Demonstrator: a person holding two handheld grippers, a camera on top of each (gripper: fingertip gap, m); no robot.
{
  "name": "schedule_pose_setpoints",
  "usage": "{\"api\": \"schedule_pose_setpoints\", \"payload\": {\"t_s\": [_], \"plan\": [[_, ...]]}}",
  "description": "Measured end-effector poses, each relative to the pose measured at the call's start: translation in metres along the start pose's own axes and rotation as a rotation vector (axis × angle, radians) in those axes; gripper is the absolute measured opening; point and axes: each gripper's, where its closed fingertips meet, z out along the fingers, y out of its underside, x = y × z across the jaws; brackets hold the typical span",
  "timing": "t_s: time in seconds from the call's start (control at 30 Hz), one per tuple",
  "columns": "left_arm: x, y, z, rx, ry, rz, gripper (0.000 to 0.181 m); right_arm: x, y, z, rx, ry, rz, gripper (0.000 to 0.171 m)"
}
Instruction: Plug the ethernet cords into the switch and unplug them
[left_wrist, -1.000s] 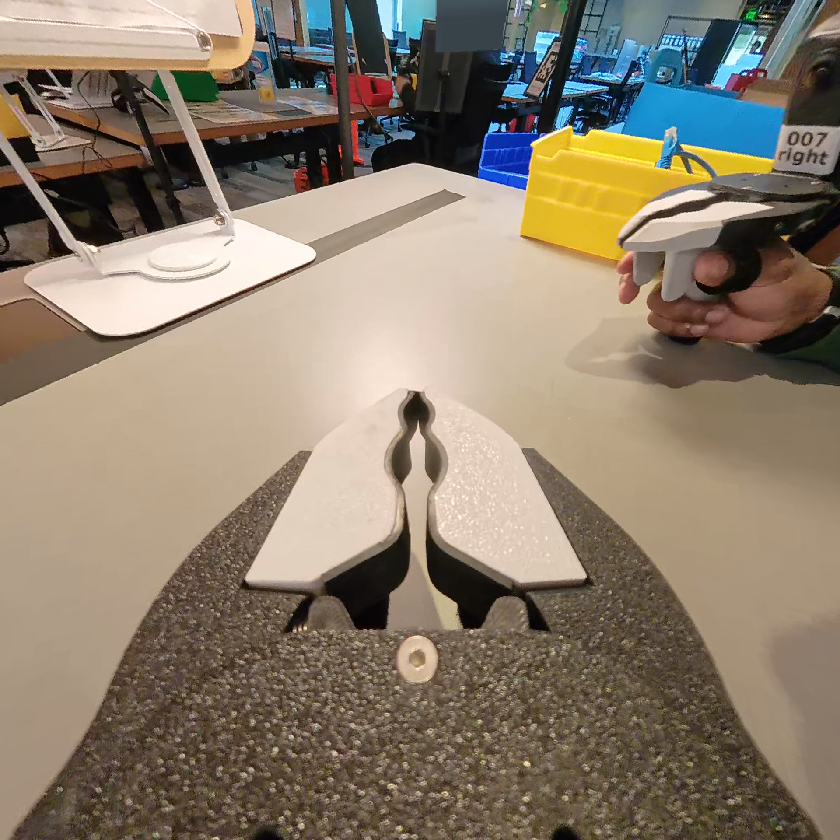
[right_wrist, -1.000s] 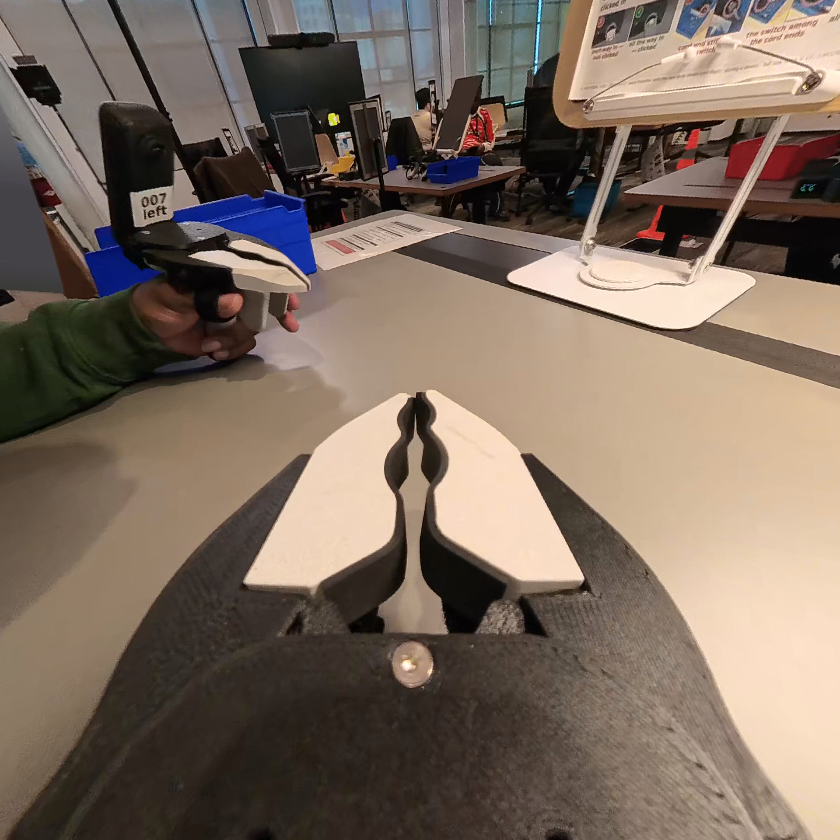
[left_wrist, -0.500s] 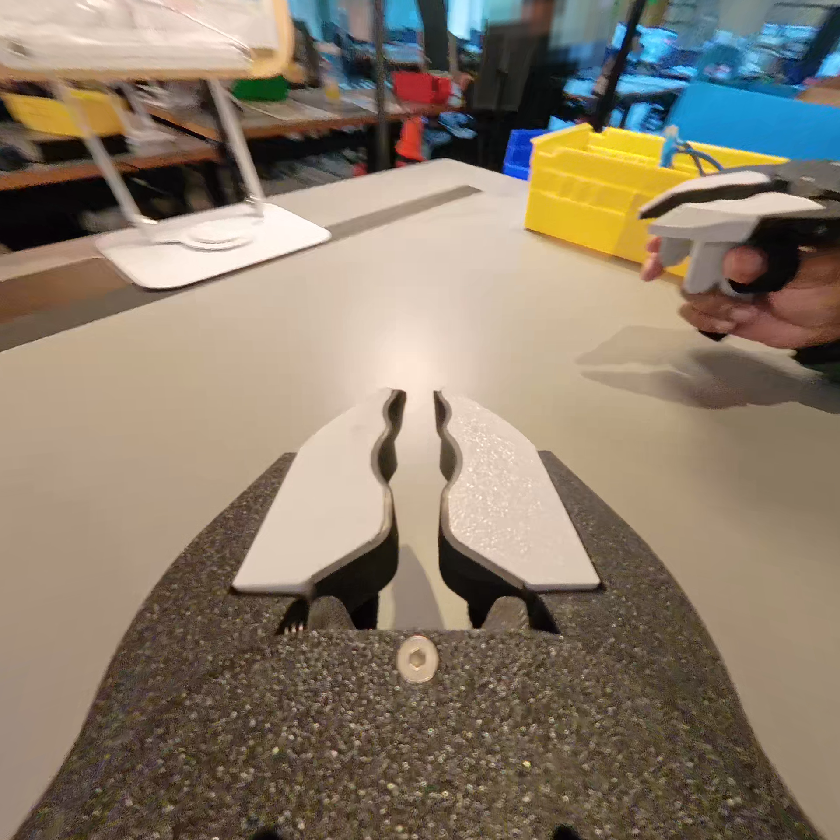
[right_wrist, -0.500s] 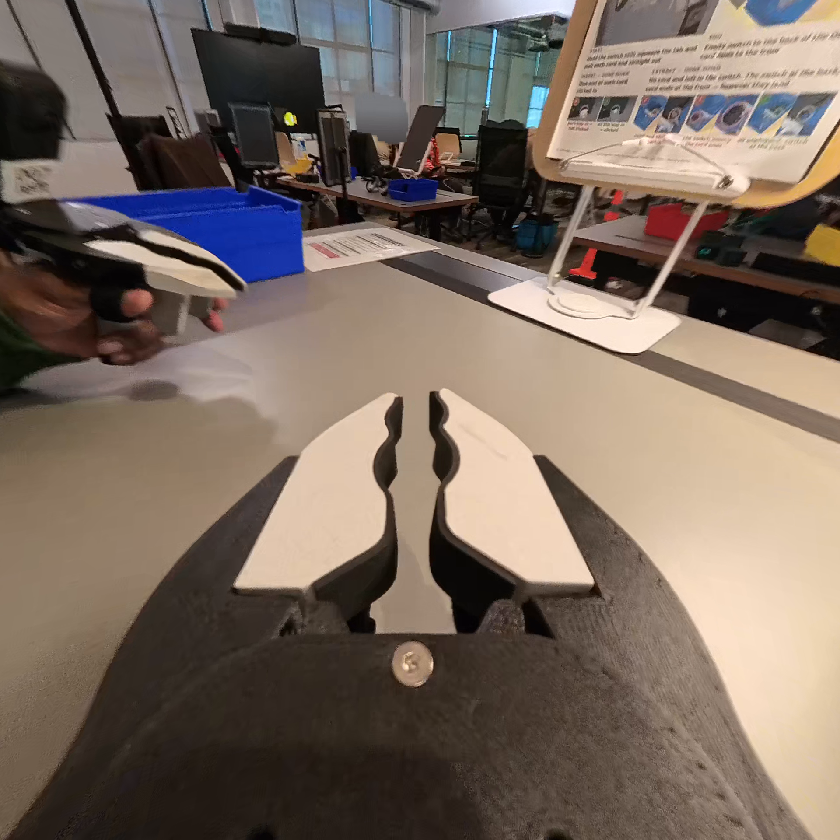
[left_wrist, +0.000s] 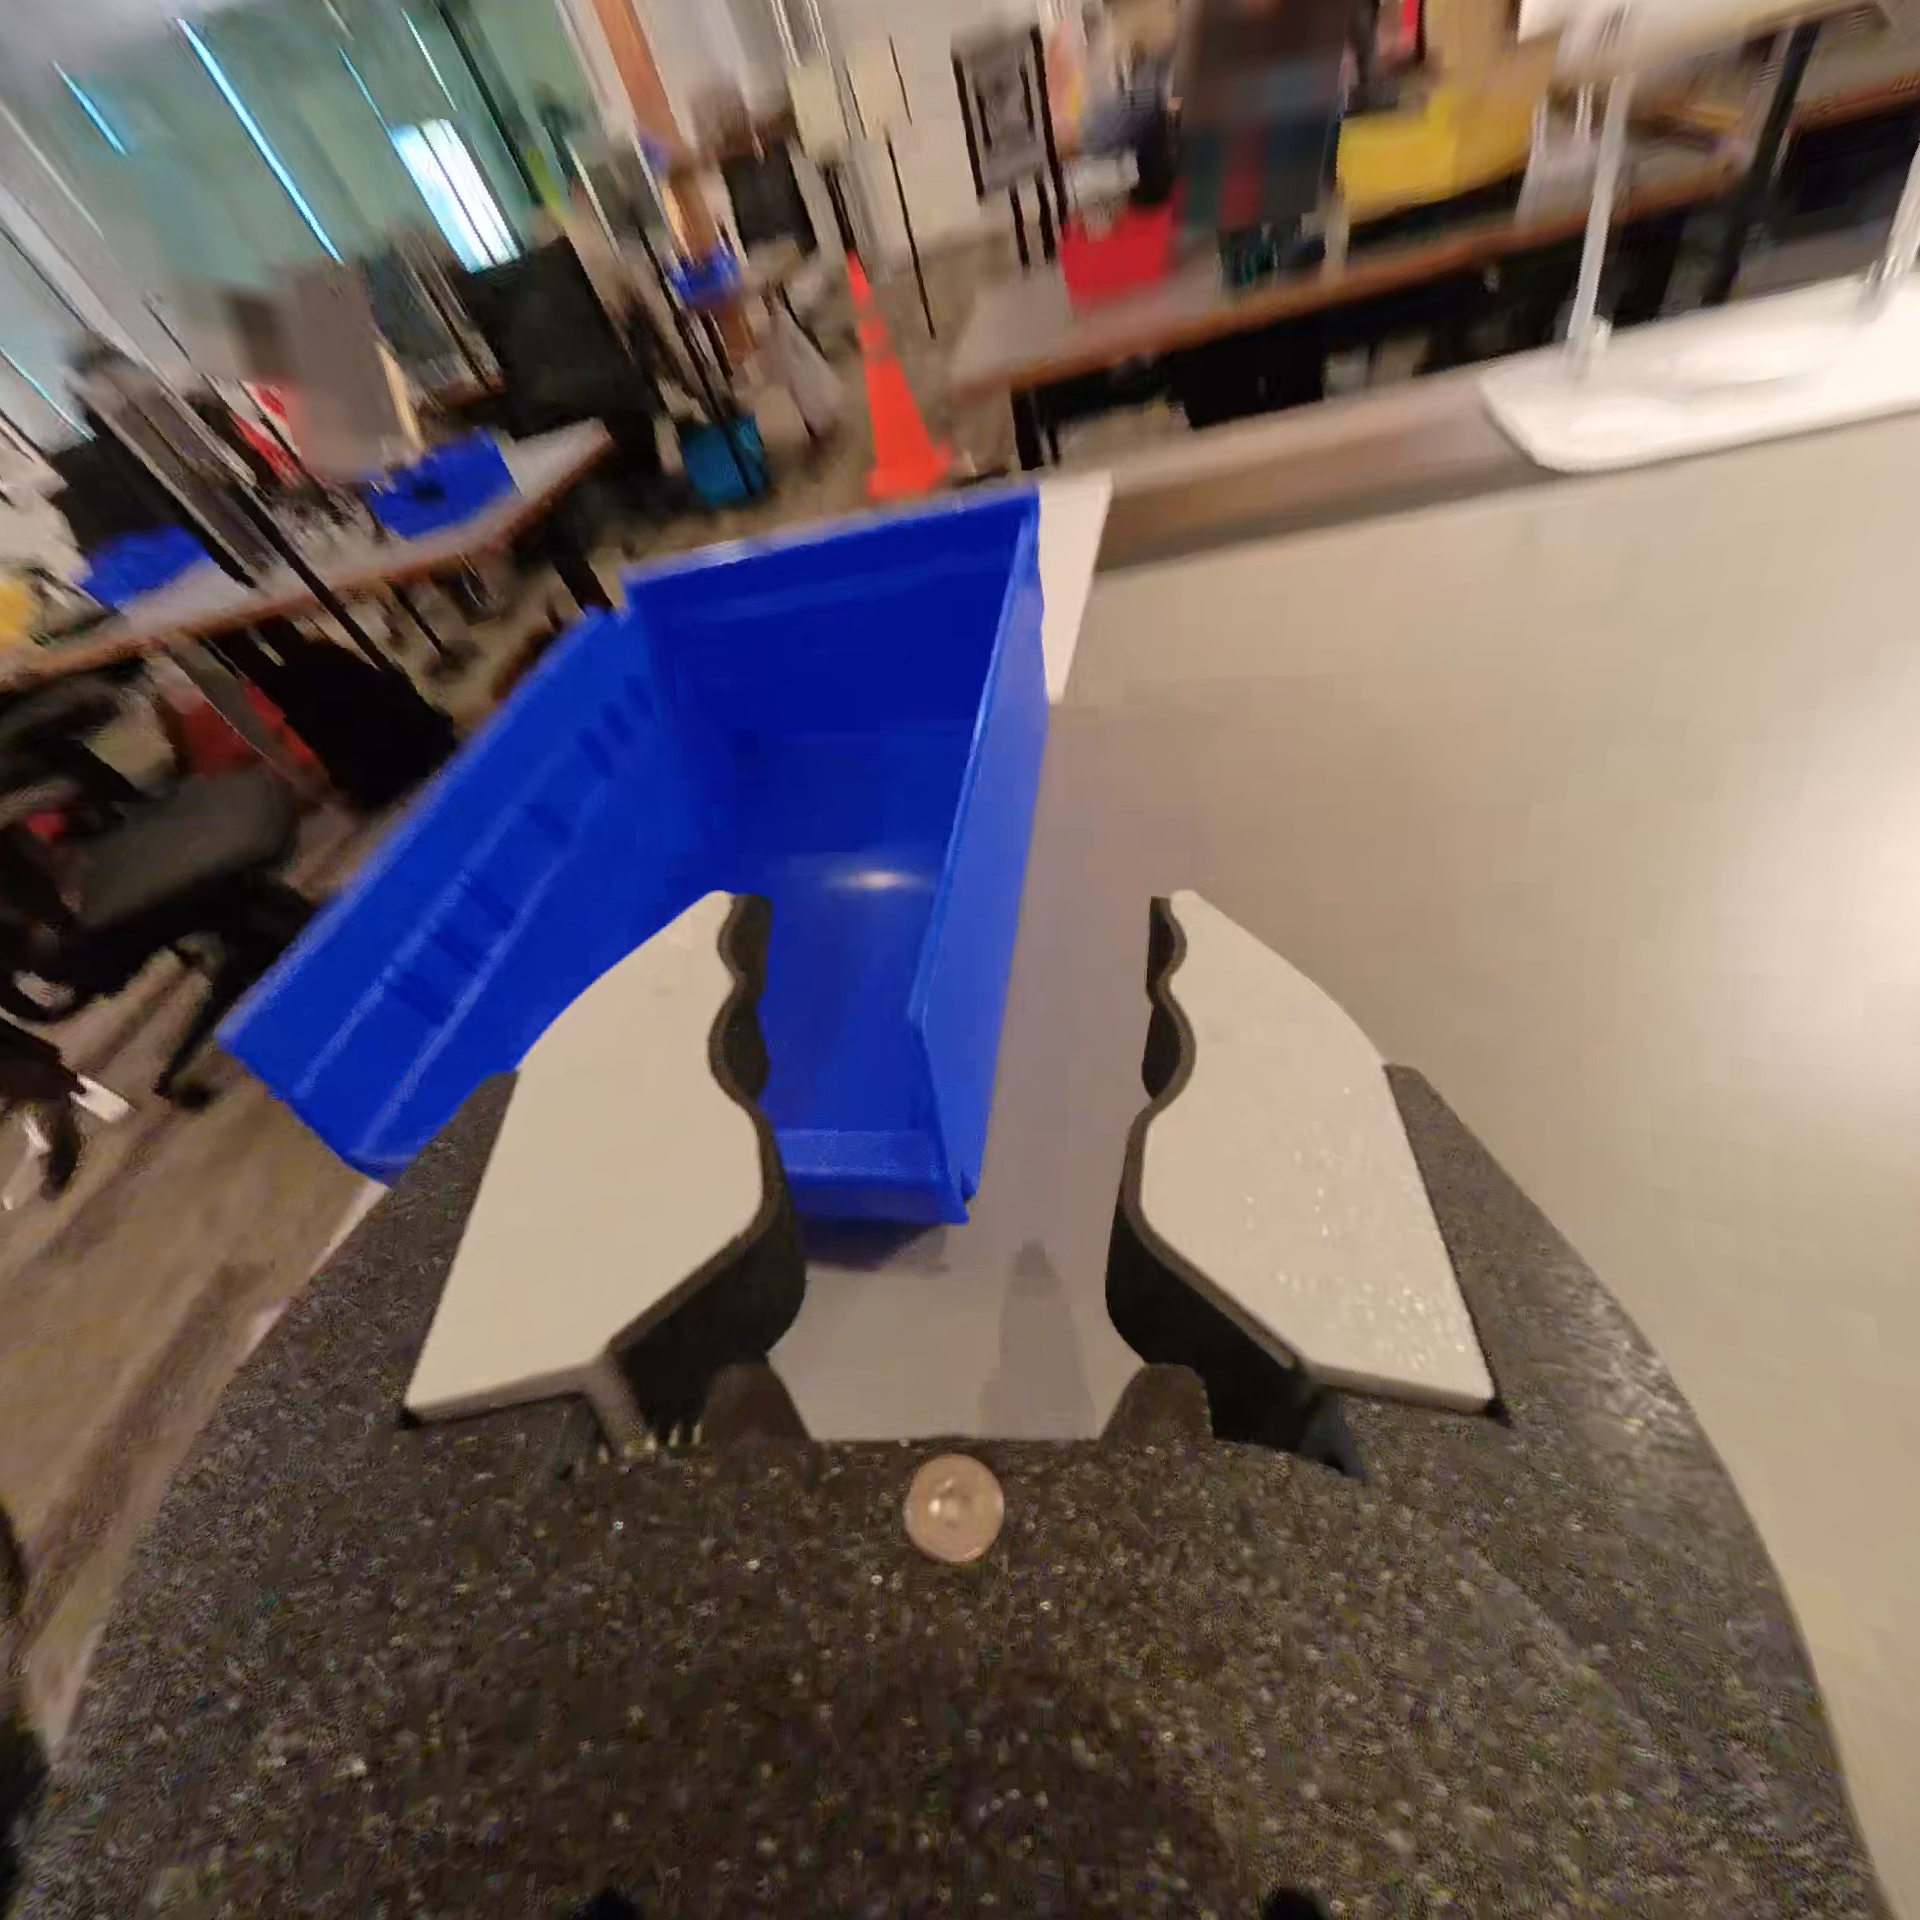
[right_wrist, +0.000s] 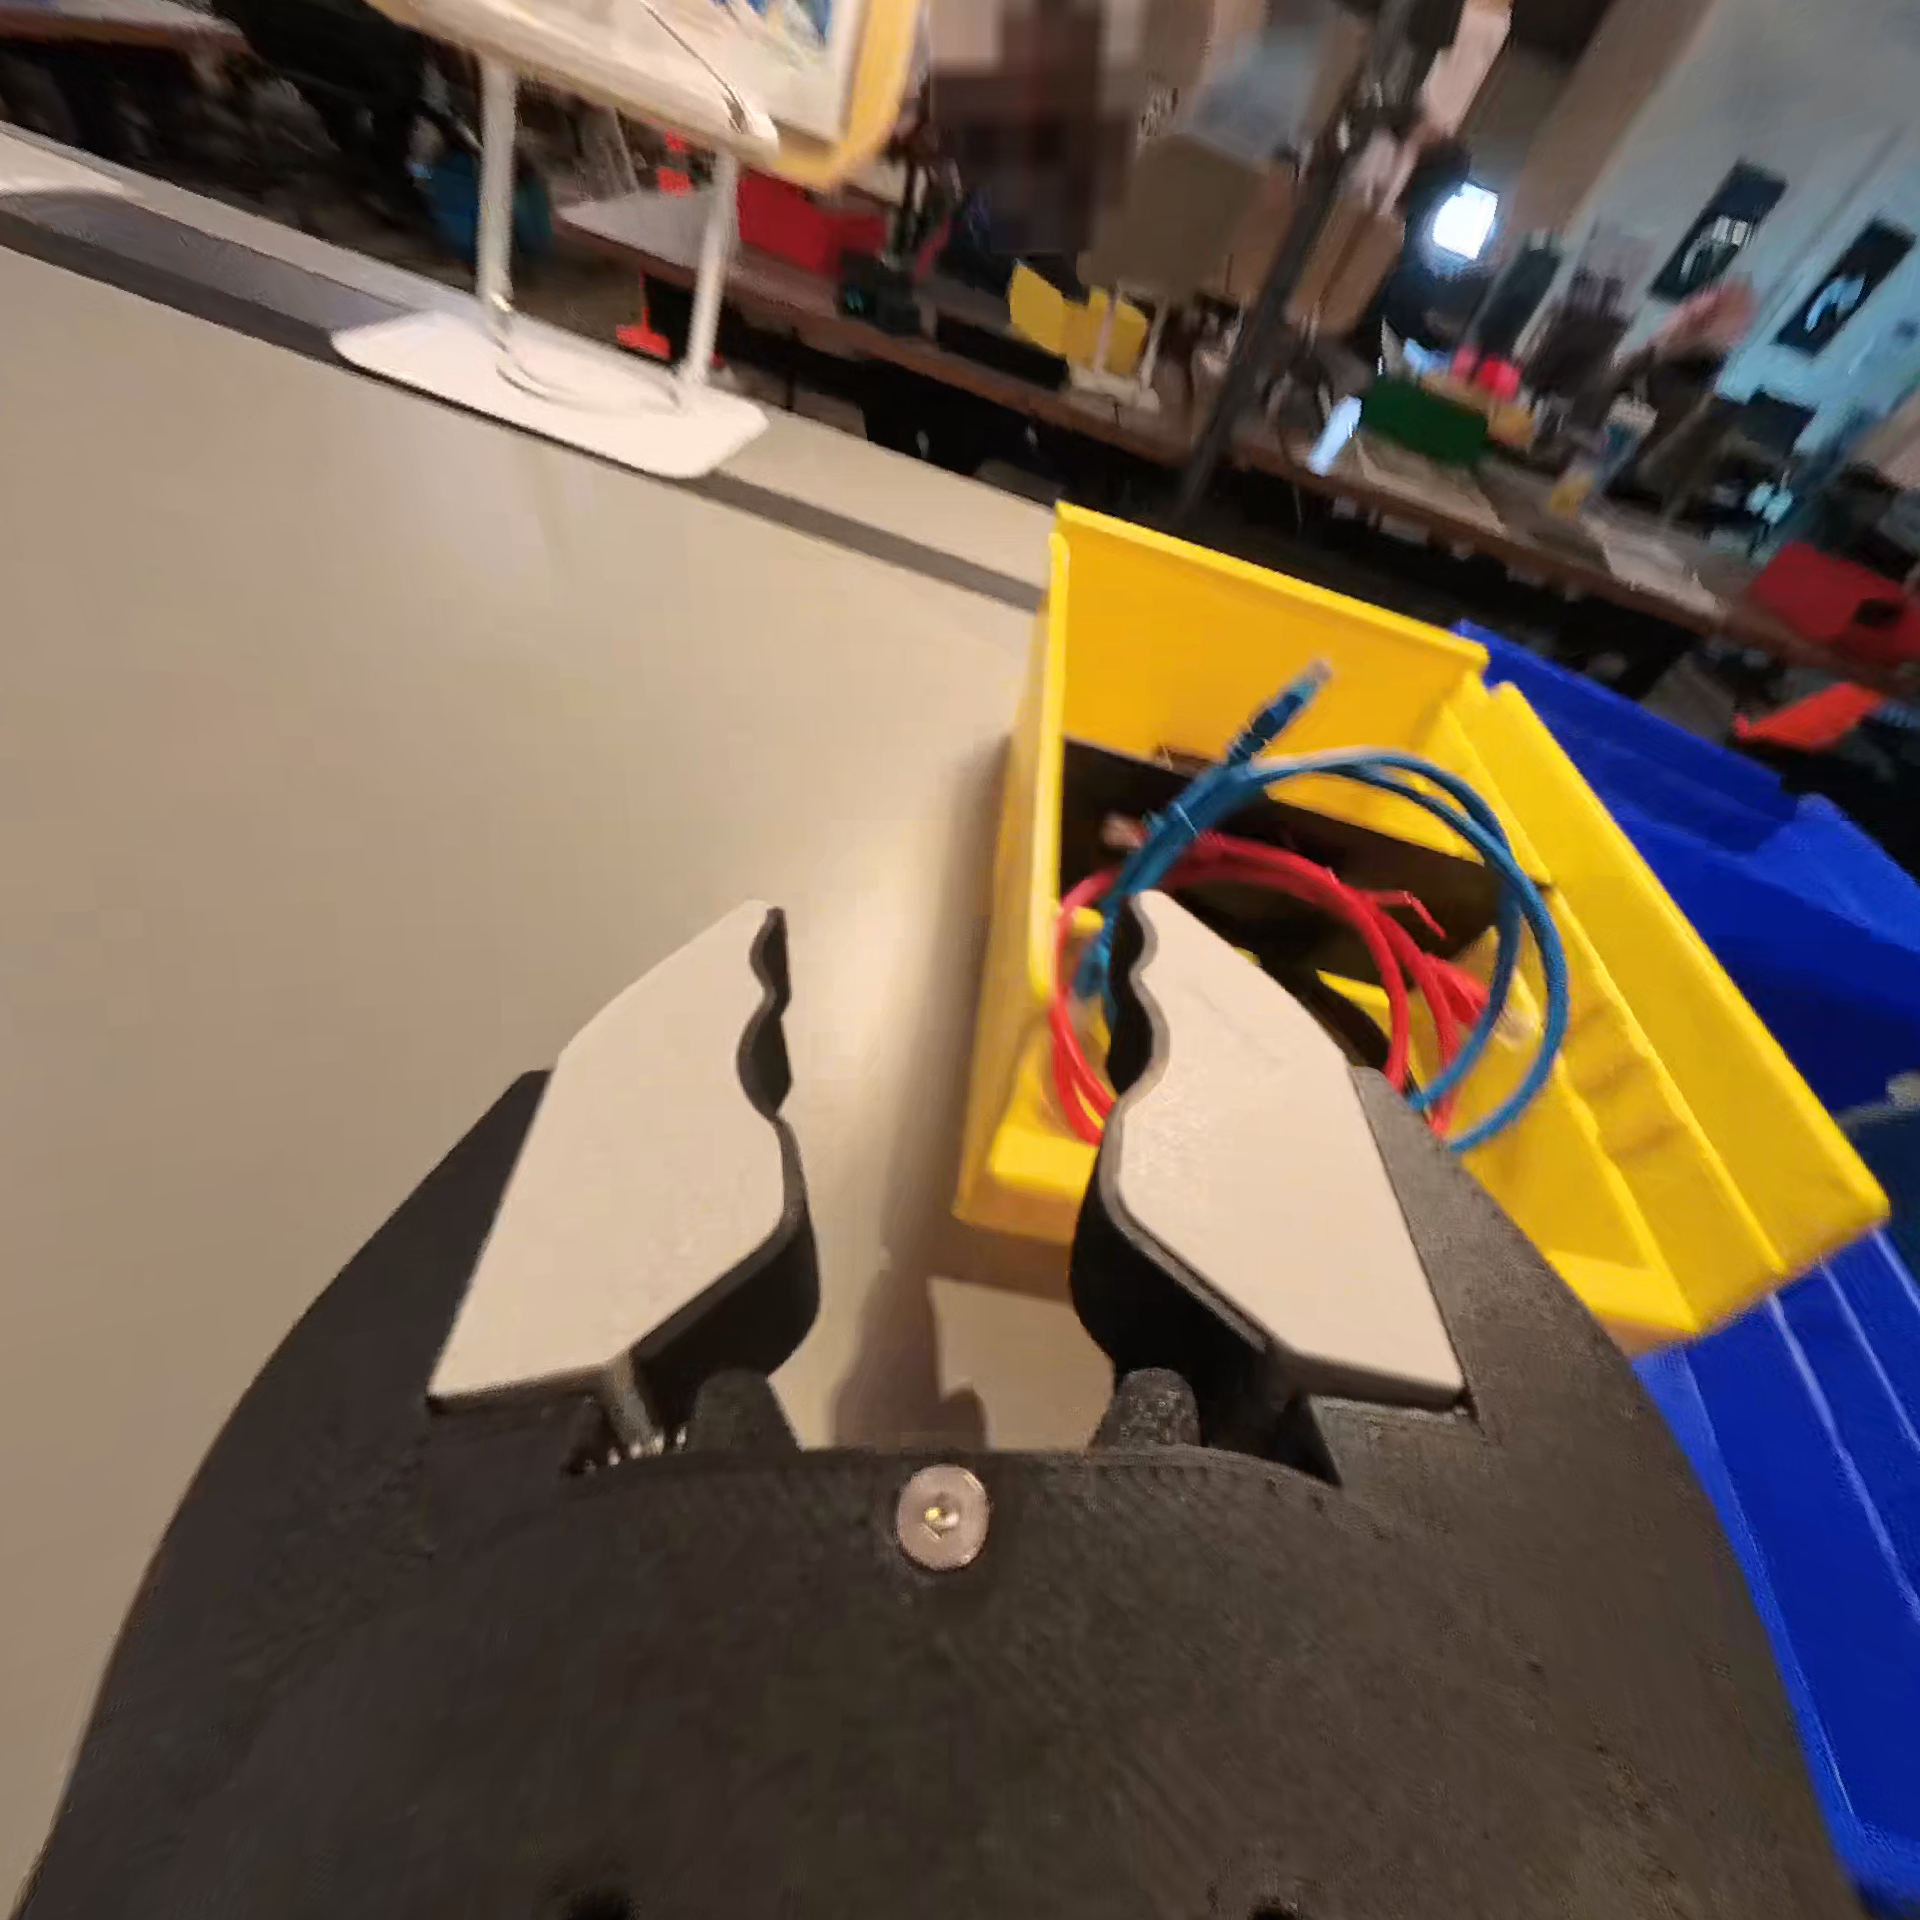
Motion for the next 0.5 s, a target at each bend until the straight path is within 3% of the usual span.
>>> {"api": "schedule_pose_setpoints", "payload": {"t_s": [0.1, 0.23, 0.5], "plan": [[-0.008, 0.028, 0.028, -0.126, 0.009, 0.005, 0.074, 0.029, 0.023, -0.004, -0.071, 0.027, 0.051, 0.07], [-0.012, 0.04, 0.047, -0.157, 0.002, 0.012, 0.066, 0.041, 0.045, 0.004, -0.141, 0.035, 0.058, 0.077], [-0.006, 0.045, 0.072, -0.176, -0.007, 0.062, 0.053, 0.037, 0.051, 0.039, -0.224, 0.042, 0.0, 0.073]]}}
